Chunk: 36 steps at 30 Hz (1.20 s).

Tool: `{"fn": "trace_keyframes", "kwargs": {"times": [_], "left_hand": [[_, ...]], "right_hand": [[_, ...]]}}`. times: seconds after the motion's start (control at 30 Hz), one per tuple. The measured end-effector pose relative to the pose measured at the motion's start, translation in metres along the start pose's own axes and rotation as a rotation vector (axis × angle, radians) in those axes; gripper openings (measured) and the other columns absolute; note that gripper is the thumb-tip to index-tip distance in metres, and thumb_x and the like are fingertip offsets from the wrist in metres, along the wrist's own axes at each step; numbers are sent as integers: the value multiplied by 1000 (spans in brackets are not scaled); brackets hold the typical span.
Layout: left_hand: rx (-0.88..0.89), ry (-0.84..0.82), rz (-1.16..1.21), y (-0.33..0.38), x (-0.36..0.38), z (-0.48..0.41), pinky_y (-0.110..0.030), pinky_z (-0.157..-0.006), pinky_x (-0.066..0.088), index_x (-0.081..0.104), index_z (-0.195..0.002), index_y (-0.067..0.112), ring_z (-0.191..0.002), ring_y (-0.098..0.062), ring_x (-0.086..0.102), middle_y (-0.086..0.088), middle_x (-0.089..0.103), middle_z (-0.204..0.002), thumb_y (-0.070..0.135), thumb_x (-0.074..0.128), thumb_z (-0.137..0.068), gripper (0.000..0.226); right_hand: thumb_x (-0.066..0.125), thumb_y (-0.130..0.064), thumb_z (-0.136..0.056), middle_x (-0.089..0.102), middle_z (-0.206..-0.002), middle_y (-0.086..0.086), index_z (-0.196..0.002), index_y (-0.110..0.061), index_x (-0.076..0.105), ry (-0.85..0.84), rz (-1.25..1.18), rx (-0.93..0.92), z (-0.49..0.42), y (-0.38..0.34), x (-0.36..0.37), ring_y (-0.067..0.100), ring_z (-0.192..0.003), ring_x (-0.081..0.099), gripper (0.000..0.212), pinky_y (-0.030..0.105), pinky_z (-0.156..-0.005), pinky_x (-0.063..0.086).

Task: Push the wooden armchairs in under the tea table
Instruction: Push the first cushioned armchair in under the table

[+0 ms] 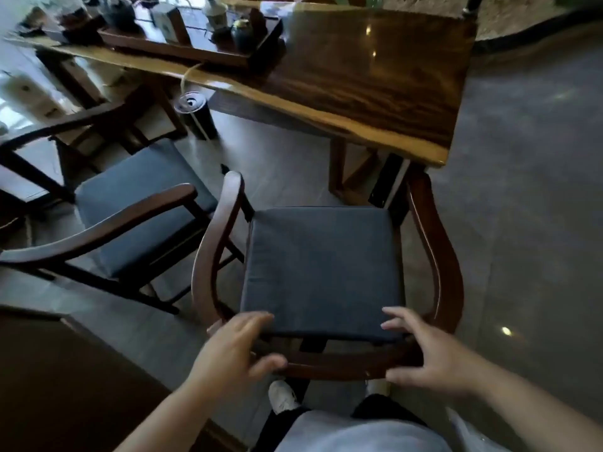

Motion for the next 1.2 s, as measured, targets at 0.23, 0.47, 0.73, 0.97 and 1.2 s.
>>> {"fn": "trace_keyframes", "kwargs": {"times": [0.23,0.47,0.73,0.97,1.2], "left_hand": [[458,-94,-379,-2,58,4,-29,-77,56,59,-114,27,-96,-14,66,8,70,-110,63,68,-67,59],[554,-179,-477,-11,62,-11,-25,-36,44,52,-75,25,-50,-19,59,8,60,-62,37,70,-72,22],[424,-362,-551,-42,35,-35,-40,-68,54,56,-99,28,-82,-19,65,8,68,-89,25,56,-85,14],[351,-340,-579,-80,-32,-77,-35,-83,49,60,-112,31,-101,-16,61,8,67,-107,29,57,-87,25],[394,-232,-561,-93,-74,-110,-36,-69,52,65,-93,25,-87,-22,65,4,70,-90,29,66,-83,11]], "right_hand": [[67,-20,-66,67,-118,-5,-125,-27,61,82,584,-29,-18,2,48,19,-111,61,60,33,-99,43],[83,-6,-43,75,-89,-14,-92,-27,75,301,620,-143,-11,-6,44,11,-78,70,53,34,-70,58],[72,-15,-57,74,-82,-14,-87,-27,74,408,573,-194,-32,-38,47,11,-73,68,32,29,-67,53],[59,-31,-64,72,-76,-12,-84,-29,69,459,578,-182,-91,-73,65,18,-66,66,23,28,-61,49],[70,-42,-76,73,-84,-5,-94,-28,67,408,634,-171,-131,-95,65,25,-77,70,24,38,-58,54]]}}
Point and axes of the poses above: each hand's wrist, its own z-axis away from the middle knuckle, its own x-axis out of the palm, y = z × x, the point moved 7 cm from there along -z, towards the middle knuckle
